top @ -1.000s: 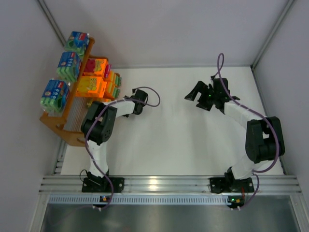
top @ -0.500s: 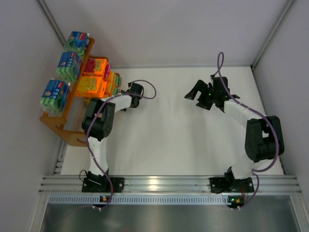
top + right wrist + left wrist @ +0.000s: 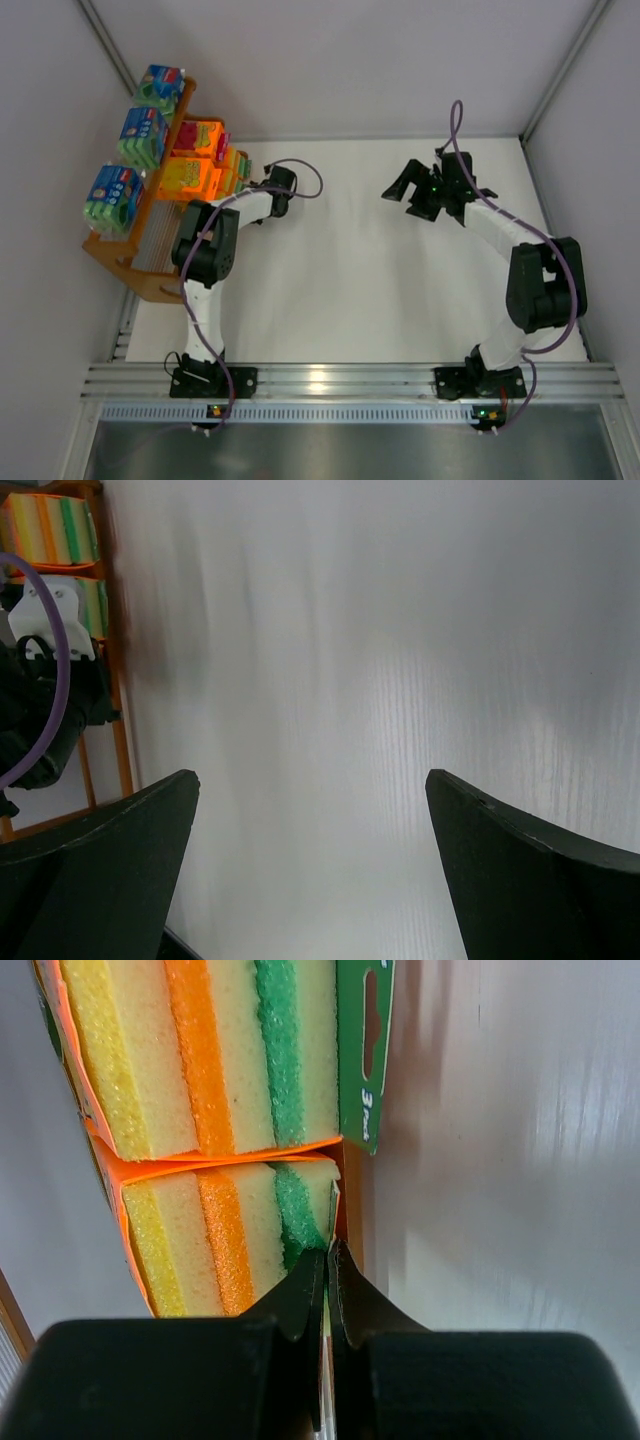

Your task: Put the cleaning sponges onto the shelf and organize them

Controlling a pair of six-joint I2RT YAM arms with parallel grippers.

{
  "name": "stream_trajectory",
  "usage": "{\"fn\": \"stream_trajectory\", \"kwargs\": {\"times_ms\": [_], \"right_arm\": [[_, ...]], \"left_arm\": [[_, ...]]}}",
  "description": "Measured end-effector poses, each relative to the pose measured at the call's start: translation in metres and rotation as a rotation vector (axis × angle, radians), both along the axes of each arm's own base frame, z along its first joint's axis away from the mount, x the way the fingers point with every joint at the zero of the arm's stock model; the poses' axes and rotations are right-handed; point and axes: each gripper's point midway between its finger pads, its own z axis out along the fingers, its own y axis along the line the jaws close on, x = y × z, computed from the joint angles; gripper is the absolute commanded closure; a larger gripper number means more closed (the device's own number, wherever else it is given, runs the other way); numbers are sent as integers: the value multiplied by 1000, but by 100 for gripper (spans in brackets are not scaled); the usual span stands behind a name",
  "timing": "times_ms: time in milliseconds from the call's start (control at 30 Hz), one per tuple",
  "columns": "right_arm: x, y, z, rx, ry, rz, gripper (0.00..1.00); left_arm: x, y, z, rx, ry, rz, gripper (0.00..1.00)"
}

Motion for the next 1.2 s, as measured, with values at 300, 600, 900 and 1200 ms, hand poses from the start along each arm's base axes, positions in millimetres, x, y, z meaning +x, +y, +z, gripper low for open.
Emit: {"fn": "stream_trajectory", "kwargs": {"times_ms": [300, 600, 900, 1200], "right_arm": [[1, 2, 2, 2, 1, 15, 0], [-1, 5, 4, 18, 0, 34, 1], [-2, 9, 7, 35, -9, 53, 0], [-7, 8, 14, 35, -27, 54, 1]], "left_arm": [[6, -1, 1, -5, -24, 28, 97], [4, -5, -4, -52, -27, 42, 59], [-4, -16, 4, -135, -46, 31, 39], [-11, -59, 45, -280, -108, -58, 35]]}}
